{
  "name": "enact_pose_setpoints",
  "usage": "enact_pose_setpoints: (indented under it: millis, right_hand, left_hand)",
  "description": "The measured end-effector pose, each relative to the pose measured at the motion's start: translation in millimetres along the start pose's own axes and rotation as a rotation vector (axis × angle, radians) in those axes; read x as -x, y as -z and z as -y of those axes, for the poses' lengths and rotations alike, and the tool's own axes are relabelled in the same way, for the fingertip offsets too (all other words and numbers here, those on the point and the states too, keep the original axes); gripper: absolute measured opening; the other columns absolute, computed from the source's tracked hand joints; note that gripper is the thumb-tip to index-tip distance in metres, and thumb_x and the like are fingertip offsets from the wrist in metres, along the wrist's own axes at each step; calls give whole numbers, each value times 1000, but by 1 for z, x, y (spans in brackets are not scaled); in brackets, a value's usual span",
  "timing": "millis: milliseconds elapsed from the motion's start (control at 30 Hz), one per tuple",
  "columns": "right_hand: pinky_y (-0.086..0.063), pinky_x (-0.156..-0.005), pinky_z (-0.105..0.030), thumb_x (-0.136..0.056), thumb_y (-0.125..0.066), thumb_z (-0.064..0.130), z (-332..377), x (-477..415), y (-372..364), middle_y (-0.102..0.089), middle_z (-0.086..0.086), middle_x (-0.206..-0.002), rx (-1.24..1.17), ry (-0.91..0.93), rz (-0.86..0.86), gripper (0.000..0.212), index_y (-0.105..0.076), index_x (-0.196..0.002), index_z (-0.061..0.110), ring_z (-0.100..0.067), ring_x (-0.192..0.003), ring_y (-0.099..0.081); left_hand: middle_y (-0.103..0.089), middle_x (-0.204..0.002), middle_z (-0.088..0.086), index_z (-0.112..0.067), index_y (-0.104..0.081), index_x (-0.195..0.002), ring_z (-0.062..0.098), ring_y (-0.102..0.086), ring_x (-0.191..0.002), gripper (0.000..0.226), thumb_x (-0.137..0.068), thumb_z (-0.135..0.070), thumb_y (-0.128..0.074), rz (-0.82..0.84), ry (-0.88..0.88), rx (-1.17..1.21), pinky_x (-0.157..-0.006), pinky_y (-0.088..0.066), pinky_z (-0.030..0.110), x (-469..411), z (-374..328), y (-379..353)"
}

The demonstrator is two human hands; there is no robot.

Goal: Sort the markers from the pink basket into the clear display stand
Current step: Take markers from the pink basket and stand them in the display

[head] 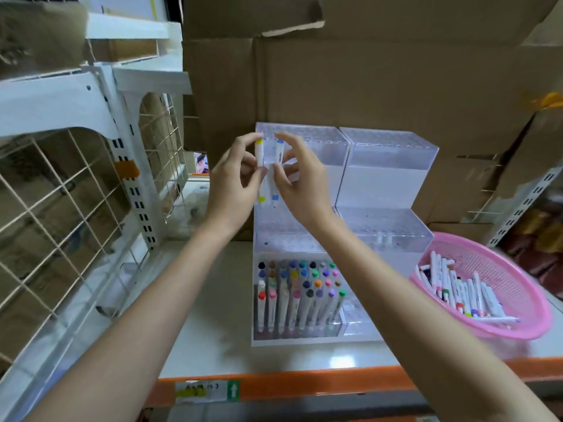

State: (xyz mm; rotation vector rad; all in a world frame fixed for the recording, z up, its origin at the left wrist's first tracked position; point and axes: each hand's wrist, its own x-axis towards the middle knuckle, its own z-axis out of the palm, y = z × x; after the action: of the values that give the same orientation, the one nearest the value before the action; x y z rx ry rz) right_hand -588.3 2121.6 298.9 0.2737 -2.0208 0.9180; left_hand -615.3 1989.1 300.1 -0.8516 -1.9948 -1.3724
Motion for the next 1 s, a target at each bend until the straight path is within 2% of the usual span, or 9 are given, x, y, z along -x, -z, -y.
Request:
enact_pose_setpoints:
  millis: [533,733,900,1000]
  right_hand:
    - [-55,-58,-29,-92,-59,10,-5,10,-12,-53,0,-88,43,45,-40,37,-53,-129,9,-12,-63,-59]
    - [-55,-58,-35,-92,-58,11,-5,12,-11,-54,-2,-86,65,42,-33,35,-53,-127,11,-13,-62,-59]
    - [-55,-59,-39,-89,-59,8,-6,14,-11,-54,-4,-86,57,13,-13,36,-55,-125,12,-16,-63,-59]
    - [-55,-60,-38,-87,-61,6,-6,14,-11,-54,-3,-84,67,3,-13,38,-55,-125,13,-16,-64,-59]
  left_hand:
    - [-59,-88,3,-23,-52,-128,9,-59,-76,47,-86,-7,-66,14,-27,-60,-73,-50,17,10,17,-7]
    - [-59,-85,2,-19,-55,-125,7,-56,-72,43,-85,-8,-67,-17,-88,-95,-71,-46,13,12,19,-9]
    - [-60,-83,4,-16,-58,-121,8,-57,-70,42,-83,-6,-70,59,-85,-117,-66,-43,7,20,28,-9]
    - [-60,-85,4,-16,-59,-121,10,-58,-71,41,-83,-6,-71,81,-90,-120,-66,-45,9,23,29,-10]
